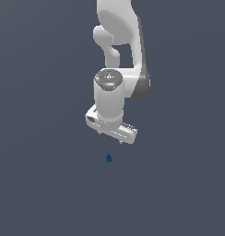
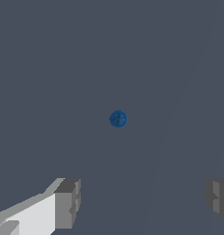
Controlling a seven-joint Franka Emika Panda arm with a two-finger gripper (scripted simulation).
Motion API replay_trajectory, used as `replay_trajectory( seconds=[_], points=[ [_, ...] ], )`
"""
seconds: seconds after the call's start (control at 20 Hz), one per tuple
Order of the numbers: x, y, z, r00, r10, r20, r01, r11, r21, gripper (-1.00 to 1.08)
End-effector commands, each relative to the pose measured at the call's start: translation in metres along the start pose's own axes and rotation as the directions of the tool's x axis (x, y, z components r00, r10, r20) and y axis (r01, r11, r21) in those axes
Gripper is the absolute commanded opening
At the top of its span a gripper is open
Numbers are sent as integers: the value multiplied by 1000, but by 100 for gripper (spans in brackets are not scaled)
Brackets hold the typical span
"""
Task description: Pick up the object and move it to a goal position.
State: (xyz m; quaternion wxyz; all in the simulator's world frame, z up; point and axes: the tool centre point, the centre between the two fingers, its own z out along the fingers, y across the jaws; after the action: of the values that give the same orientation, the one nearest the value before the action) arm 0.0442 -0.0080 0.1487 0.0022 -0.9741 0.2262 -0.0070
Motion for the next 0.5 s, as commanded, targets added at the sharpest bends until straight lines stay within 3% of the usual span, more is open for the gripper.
replay_trajectory(
  seconds=[0.0, 0.45],
  points=[
    [6, -1, 6, 997, 75, 2, -75, 997, 0, 100],
    [24, -5, 28, 944, 328, 8, -328, 945, -4, 100]
  ],
)
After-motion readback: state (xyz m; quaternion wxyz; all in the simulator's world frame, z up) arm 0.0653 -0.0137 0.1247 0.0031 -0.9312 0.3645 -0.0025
